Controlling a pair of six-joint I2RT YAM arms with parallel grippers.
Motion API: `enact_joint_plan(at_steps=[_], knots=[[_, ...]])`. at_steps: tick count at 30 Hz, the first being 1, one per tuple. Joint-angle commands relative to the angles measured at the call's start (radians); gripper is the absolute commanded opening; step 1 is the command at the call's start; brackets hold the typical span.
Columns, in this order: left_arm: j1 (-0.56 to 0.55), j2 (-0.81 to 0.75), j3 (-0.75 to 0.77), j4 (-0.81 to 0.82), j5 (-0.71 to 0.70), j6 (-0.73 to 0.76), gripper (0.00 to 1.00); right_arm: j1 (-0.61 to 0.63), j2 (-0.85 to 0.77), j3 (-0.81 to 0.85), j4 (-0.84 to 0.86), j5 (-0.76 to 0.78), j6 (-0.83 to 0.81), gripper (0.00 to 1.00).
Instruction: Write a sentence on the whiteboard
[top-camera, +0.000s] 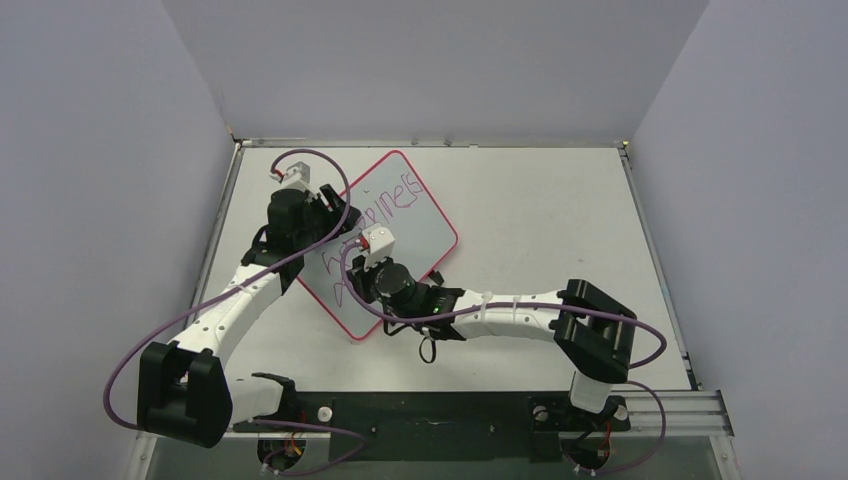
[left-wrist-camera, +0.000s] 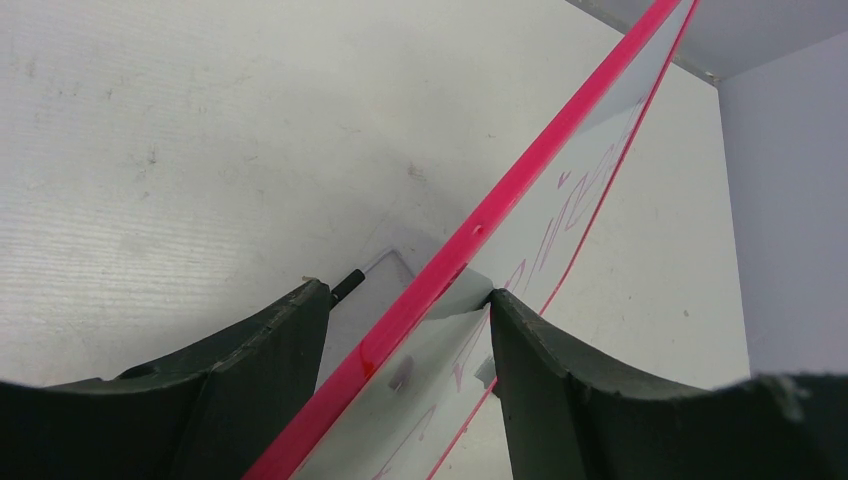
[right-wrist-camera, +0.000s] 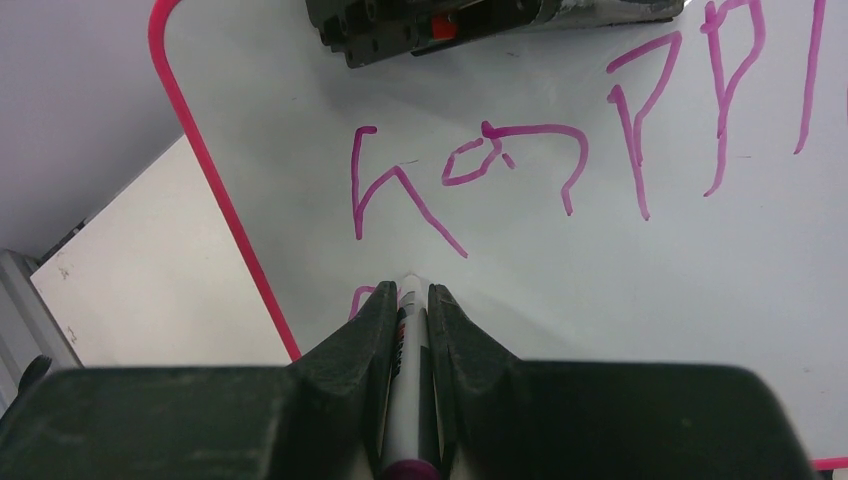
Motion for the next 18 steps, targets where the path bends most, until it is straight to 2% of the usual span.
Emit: enact_joint_plan(at_steps=[1,11,18], knots=[[-0.024,0.018,-0.031,0.02,-0.054,0.045,0.46,-0.004,0.032,0.009,-0.027,0.028,-0.007,0.0],[-0.025,0.022,-0.03,0.02,-0.054,0.044,0.46,0.037,0.002,-0.114,-0.019,0.01,0.056,0.0],[-0.025,0.023,-0.03,0.022,-0.052,0.043,0.46,0.081,-0.025,-0.144,-0.062,0.05,0.056,0.0]])
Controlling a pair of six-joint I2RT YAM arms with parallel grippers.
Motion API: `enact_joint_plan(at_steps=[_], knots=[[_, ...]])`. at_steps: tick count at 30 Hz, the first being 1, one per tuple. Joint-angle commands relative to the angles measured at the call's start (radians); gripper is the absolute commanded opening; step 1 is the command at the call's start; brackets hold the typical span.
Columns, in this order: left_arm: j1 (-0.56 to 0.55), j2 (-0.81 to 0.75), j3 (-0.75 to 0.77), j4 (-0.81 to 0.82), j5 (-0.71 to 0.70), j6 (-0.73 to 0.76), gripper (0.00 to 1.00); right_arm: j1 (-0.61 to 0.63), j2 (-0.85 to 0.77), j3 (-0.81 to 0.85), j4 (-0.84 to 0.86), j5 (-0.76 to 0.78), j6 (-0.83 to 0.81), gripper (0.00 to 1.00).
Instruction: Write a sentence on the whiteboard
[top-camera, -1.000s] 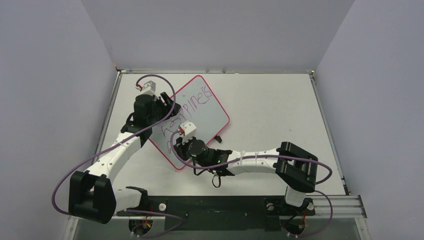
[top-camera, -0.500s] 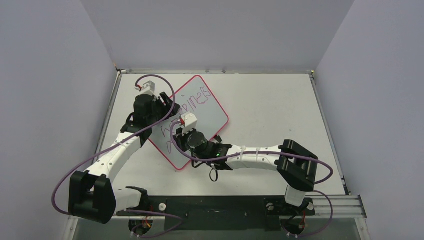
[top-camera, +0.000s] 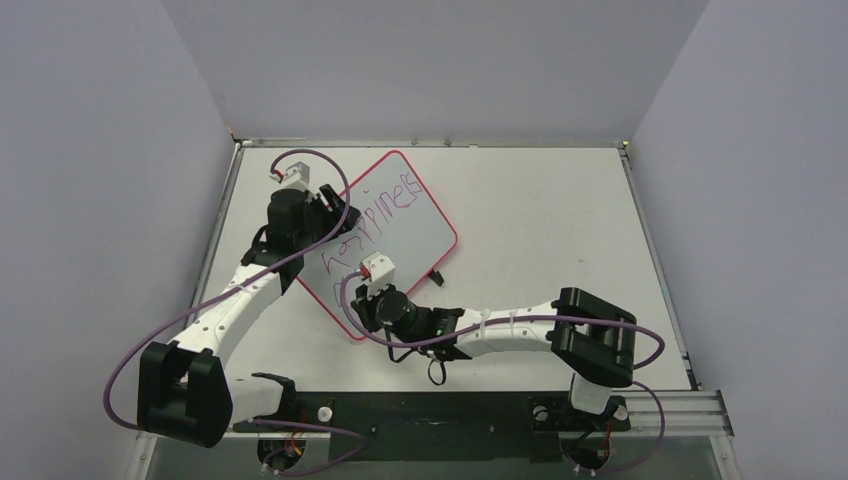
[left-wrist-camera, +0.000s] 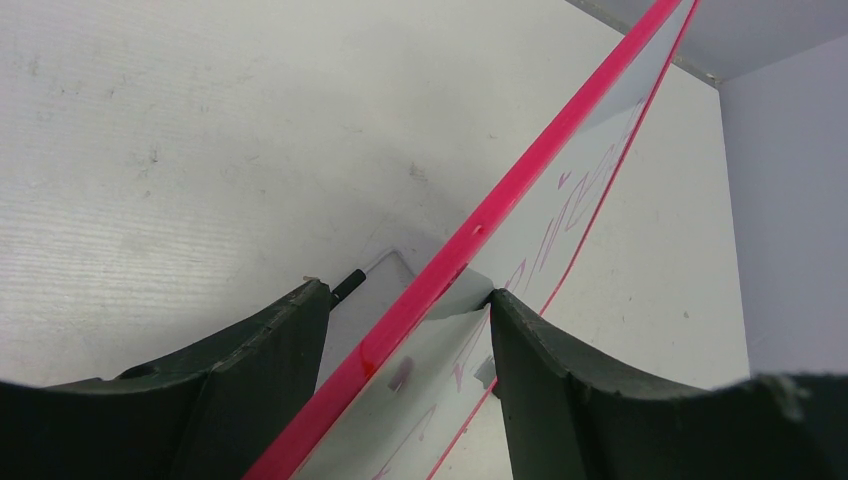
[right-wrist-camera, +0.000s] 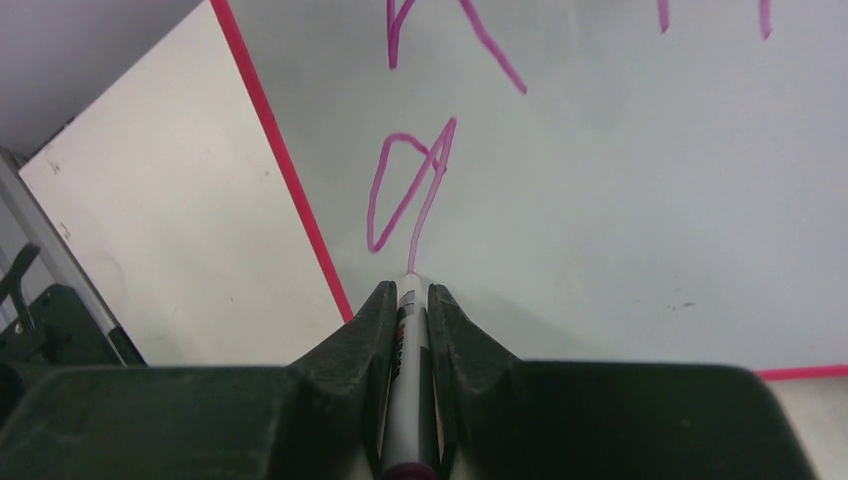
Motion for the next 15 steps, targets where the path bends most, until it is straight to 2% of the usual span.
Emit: enact_joint_plan(at_steps=[1,15], knots=[[-0.026,0.022,-0.031,0.026,-0.045,0.049,0.46,0.016,-0.016,-0.03,-0.081,0.045,0.006,0.0],[-0.027,0.022,-0.03,0.025,-0.048,0.051,0.46,0.026,0.024,0.077,-0.088,0.031,-0.024,0.0]])
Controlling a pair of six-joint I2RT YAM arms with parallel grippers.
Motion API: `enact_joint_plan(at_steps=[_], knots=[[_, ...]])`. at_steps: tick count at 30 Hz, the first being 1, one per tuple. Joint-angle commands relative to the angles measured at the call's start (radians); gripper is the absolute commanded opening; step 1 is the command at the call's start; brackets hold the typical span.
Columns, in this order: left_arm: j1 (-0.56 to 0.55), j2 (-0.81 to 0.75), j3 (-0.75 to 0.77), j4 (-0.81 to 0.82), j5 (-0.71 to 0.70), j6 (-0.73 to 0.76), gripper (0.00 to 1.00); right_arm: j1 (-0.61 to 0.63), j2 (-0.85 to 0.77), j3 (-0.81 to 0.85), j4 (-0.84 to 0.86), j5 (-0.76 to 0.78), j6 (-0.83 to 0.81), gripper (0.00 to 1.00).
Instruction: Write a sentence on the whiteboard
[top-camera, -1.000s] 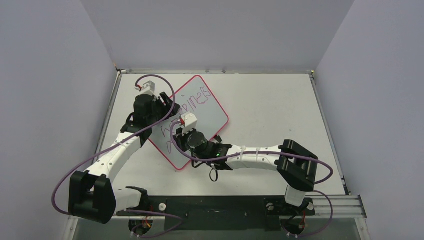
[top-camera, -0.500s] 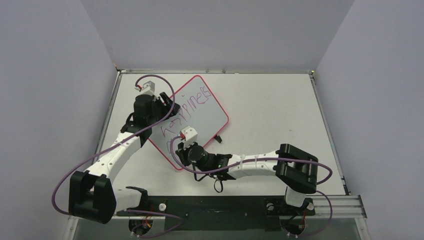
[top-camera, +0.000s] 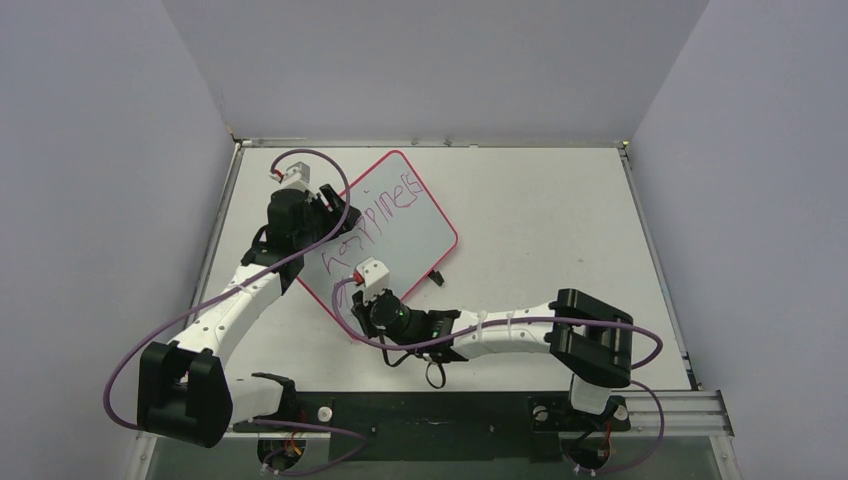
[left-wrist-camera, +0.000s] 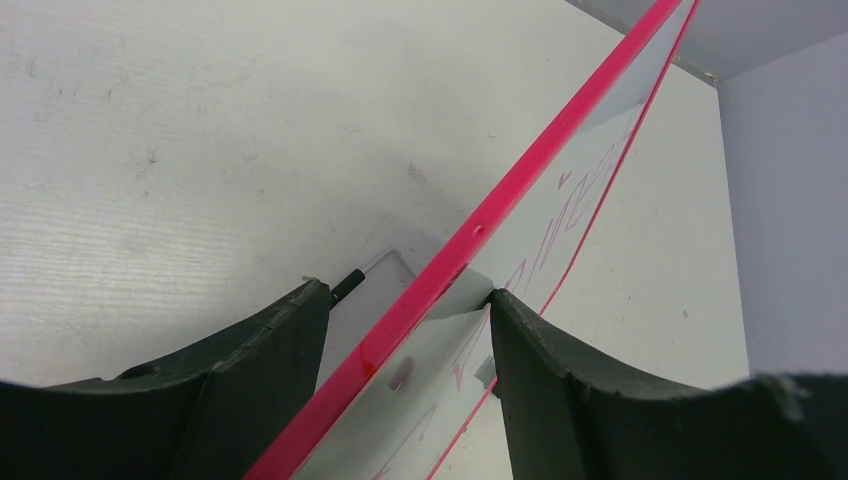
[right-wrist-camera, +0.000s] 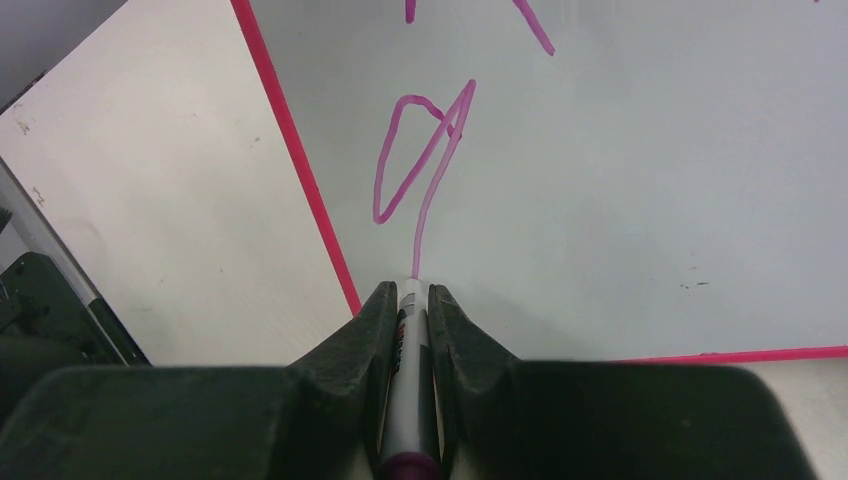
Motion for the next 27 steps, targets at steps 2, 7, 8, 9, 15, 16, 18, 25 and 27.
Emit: enact_joint_plan(at_steps=[2,7,8,9,15,16,18,25,27], knots=[[-0.027,0.022,-0.031,0.023,-0.052,0.049,0.46,-0.004,0.017,0.073,0.01,0.012,-0.028,0.0],[-0.027,0.021,-0.03,0.022,-0.054,0.05,0.46,-0.004,0.015,0.082,0.031,-0.02,-0.024,0.0],[-0.027,0.021,-0.03,0.022,-0.055,0.049,0.46,-0.004,0.01,0.081,0.032,-0.026,-0.021,0.0],[-0.027,0.02,-0.03,0.022,-0.056,0.049,0.46,-0.004,0.008,0.078,0.032,-0.027,-0.02,0.0],[-0.027,0.024,-0.03,0.022,-0.056,0.05,0.46,-0.004,-0.079,0.032,0.034,-0.021,-0.012,0.0],[-0.027,0.024,-0.029,0.022,-0.055,0.05,0.46,-0.004,-0.089,0.023,0.034,-0.02,-0.01,0.0],[-0.027,0.023,-0.03,0.021,-0.055,0.05,0.46,-0.004,-0.117,0.013,0.033,-0.014,-0.012,0.0],[-0.027,0.019,-0.03,0.021,-0.056,0.051,0.46,-0.021,-0.142,0.027,0.0,0.052,-0.038,0.0],[-0.027,0.02,-0.03,0.021,-0.054,0.051,0.46,-0.031,-0.136,0.037,-0.007,0.058,-0.042,0.0]])
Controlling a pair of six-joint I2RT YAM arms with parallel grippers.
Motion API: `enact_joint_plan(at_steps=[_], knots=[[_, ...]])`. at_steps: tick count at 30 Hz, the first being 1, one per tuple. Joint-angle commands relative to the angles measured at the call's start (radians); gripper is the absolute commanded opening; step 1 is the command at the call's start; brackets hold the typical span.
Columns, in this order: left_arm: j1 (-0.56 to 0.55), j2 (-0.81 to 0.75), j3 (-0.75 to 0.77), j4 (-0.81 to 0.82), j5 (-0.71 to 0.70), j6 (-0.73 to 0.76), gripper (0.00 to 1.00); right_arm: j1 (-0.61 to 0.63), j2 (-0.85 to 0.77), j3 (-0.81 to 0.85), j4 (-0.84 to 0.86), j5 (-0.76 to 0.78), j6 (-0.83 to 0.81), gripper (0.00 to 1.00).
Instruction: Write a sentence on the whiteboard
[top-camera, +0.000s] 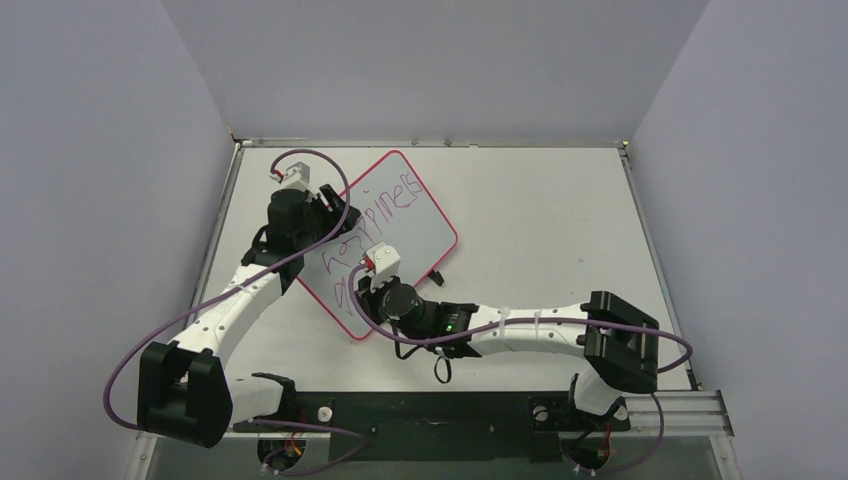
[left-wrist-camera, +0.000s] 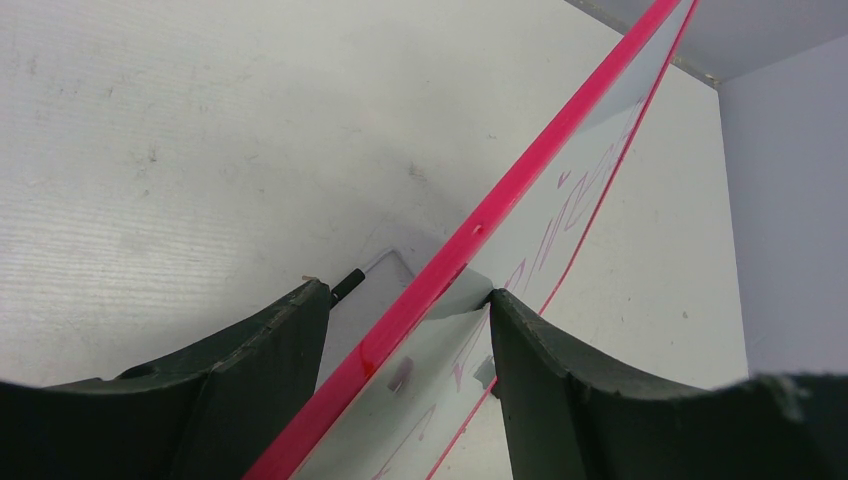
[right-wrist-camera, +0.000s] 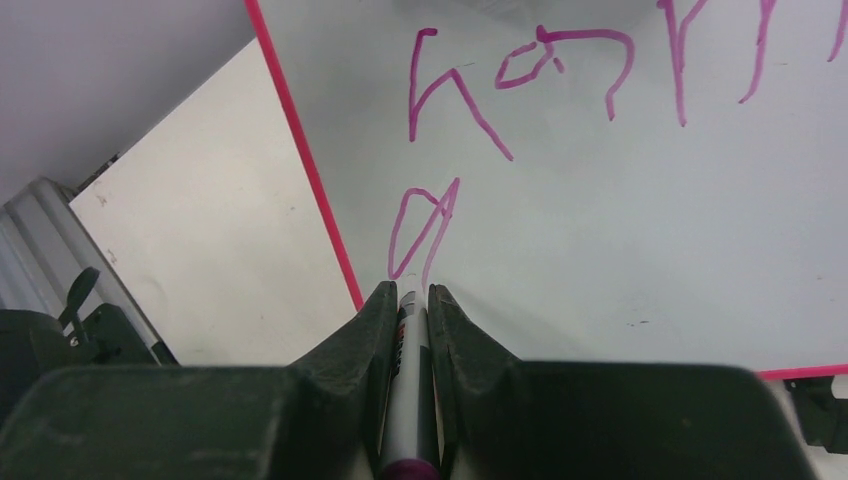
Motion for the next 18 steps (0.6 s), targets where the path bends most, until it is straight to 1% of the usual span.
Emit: enact_joint_plan(at_steps=[1,8,18], knots=[[-0.027,0.019,-0.03,0.022,-0.05,0.055,0.46,-0.028,-0.014,0.03,0.001,0.048,-0.02,0.0],[-0.027,0.02,-0.031,0.022,-0.049,0.055,0.46,-0.079,0.009,0.052,0.006,0.03,-0.034,0.0],[-0.026,0.023,-0.027,0.021,-0.053,0.056,0.46,-0.105,0.043,0.095,0.012,-0.014,-0.047,0.0]])
